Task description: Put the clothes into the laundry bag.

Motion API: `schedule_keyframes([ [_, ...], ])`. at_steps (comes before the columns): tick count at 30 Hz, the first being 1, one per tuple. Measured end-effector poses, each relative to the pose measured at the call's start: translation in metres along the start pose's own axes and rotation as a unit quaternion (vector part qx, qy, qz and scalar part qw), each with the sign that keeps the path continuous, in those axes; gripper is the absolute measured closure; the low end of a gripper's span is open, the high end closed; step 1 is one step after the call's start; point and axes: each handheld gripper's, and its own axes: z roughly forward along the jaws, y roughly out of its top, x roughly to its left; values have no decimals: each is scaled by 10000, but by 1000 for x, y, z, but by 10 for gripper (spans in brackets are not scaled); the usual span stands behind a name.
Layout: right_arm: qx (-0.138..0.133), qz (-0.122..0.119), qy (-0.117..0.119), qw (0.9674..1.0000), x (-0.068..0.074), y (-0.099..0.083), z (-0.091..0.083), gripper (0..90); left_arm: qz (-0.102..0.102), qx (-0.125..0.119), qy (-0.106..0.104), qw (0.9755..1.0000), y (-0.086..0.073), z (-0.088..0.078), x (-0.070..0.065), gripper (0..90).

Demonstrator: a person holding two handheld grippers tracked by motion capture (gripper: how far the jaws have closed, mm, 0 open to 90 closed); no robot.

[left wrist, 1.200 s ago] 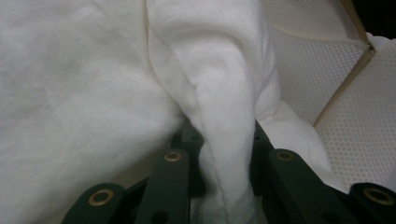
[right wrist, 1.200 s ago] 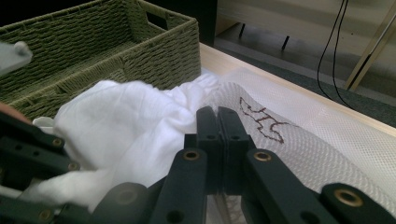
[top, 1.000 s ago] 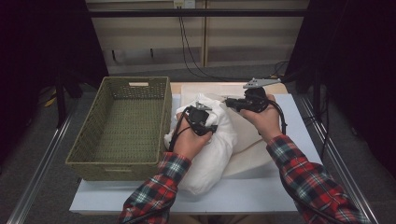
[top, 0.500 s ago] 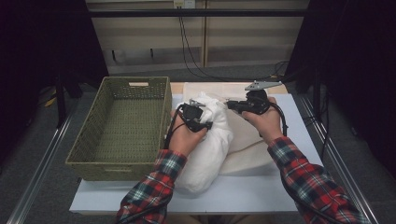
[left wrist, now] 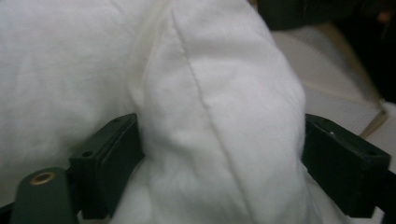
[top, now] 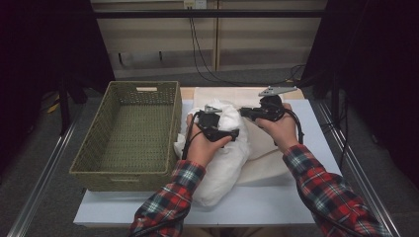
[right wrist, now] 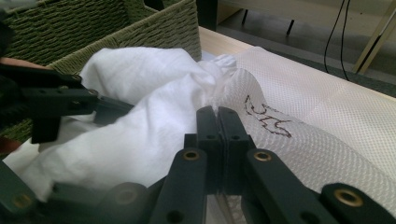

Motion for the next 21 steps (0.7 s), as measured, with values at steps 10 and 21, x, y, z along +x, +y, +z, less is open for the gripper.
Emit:
schedule_keyframes([
  [10, 57, 56, 44, 10000, 2, 2, -1, 892, 339, 365, 332, 9982, -3, 22, -7, 121],
  [21, 71, 16, -13, 10000, -2, 0, -4, 892, 285, 611, -193, 9975, -8, 19, 6, 684],
])
